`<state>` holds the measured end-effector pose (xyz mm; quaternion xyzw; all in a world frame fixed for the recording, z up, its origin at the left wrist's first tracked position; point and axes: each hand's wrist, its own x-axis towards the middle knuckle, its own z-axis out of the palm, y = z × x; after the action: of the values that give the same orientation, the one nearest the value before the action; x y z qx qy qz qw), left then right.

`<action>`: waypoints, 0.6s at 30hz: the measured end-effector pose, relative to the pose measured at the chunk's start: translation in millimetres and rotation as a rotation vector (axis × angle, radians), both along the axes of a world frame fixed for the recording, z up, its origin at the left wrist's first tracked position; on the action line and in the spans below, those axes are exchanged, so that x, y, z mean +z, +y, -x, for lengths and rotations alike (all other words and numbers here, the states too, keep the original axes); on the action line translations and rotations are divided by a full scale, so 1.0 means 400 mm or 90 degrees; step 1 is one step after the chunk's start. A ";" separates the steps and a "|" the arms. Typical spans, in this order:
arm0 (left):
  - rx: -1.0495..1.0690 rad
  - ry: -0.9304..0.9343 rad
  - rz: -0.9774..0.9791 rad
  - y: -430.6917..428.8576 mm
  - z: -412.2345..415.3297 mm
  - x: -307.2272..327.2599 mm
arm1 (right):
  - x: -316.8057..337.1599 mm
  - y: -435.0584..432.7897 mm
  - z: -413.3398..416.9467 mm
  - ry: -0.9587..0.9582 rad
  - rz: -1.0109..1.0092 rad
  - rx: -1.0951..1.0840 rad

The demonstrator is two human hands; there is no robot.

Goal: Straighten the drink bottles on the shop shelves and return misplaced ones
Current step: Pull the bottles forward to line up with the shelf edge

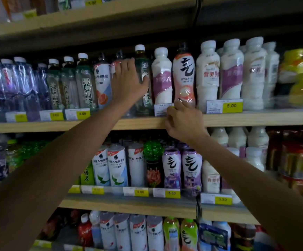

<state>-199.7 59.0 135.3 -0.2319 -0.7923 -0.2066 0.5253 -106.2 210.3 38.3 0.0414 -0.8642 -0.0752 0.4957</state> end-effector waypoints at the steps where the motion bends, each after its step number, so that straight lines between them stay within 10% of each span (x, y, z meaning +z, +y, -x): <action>1: 0.007 0.002 -0.003 0.007 0.011 0.012 | 0.001 0.000 0.002 0.016 0.003 0.009; 18: -0.036 -0.029 -0.086 0.050 0.079 0.072 | -0.015 -0.007 0.012 0.104 0.001 0.050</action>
<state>-231.1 79.1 164.2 -0.2134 -0.7815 -0.2793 0.5155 -110.9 207.6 32.5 0.0684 -0.8188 -0.0581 0.5670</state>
